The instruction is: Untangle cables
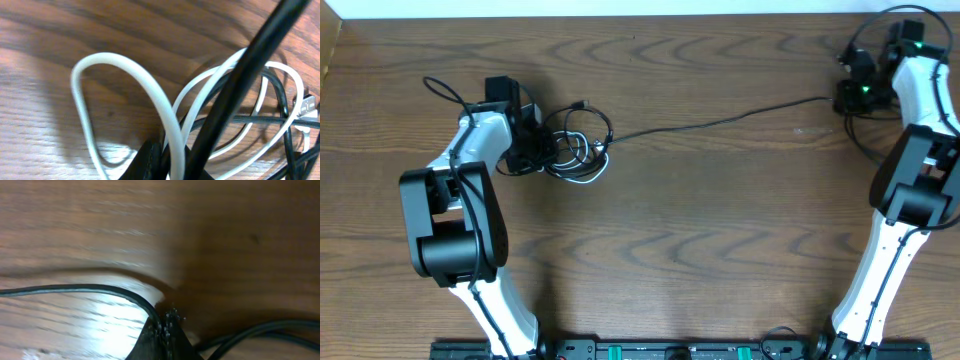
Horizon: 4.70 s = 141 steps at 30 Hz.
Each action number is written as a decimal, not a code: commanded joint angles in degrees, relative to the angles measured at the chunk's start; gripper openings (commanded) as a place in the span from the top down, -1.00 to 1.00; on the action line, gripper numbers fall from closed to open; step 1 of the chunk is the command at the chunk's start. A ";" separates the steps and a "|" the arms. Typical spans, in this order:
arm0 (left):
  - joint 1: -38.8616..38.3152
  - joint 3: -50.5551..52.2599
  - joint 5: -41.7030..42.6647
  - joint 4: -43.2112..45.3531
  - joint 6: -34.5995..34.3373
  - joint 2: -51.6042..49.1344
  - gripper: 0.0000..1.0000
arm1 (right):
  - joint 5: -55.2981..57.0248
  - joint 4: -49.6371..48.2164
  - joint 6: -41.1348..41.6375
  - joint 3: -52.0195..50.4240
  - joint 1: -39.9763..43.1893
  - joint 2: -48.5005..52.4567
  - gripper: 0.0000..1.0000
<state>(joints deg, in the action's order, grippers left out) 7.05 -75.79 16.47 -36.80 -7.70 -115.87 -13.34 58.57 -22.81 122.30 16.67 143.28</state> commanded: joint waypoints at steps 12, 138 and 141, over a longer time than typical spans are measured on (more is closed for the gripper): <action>17.31 0.57 0.15 -1.51 -11.72 -0.28 0.51 | 7.52 0.57 2.19 -0.81 8.26 1.46 0.99; 13.84 0.59 0.44 -1.75 -11.45 -0.28 0.36 | 24.44 21.20 22.51 18.10 -9.60 1.36 0.96; 12.55 0.59 0.46 -1.75 -11.47 -0.28 0.35 | 23.80 20.92 22.51 18.10 -8.24 1.36 0.81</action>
<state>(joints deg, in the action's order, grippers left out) 21.52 -75.57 17.63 -38.35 -19.49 -115.50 11.16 79.66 0.47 140.75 8.03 144.81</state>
